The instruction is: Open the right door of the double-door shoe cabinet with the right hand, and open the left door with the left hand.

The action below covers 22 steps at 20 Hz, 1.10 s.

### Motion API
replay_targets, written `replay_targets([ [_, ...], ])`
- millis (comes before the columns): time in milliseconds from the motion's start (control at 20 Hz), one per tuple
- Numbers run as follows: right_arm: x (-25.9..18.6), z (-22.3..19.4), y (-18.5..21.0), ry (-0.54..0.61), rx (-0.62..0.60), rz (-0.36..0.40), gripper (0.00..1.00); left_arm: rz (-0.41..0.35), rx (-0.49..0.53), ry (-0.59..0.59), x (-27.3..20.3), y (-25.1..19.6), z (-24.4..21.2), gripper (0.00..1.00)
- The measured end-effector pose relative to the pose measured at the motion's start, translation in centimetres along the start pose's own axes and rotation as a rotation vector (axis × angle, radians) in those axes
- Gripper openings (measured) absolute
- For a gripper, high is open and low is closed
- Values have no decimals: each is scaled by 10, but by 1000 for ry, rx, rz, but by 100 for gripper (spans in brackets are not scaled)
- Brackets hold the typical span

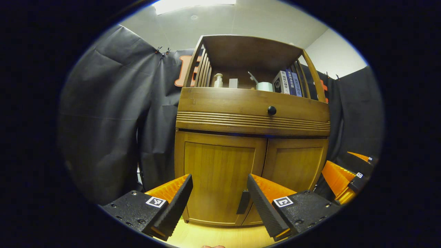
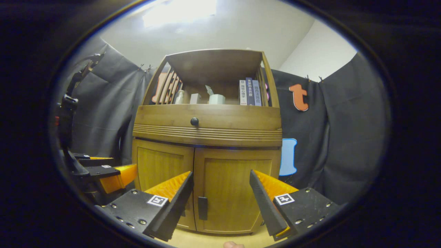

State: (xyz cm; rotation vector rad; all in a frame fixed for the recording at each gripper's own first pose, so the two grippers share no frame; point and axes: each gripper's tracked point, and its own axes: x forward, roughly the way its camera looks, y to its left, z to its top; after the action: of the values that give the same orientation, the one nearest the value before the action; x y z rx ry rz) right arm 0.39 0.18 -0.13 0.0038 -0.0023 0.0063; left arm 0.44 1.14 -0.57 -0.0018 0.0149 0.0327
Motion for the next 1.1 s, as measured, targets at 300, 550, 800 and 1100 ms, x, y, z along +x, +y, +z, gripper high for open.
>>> replay_targets([
  [300, 7, -13, 5, 23, -1, 8, 97, 18, 3, 4, 1, 9, -2, 95],
  [550, 22, -25, 14, 30, 4, 11, 97, 58, 18, -4, 2, 28, 0, 97],
  [800, 50, -45, 15, 61, -4, -9, 96, 123, 42, -13, 2, 60, 1, 95],
  [1100, 79, -74, 32, 99, -6, 15, 96, 157, 47, -15, 3, 83, 0, 95],
])
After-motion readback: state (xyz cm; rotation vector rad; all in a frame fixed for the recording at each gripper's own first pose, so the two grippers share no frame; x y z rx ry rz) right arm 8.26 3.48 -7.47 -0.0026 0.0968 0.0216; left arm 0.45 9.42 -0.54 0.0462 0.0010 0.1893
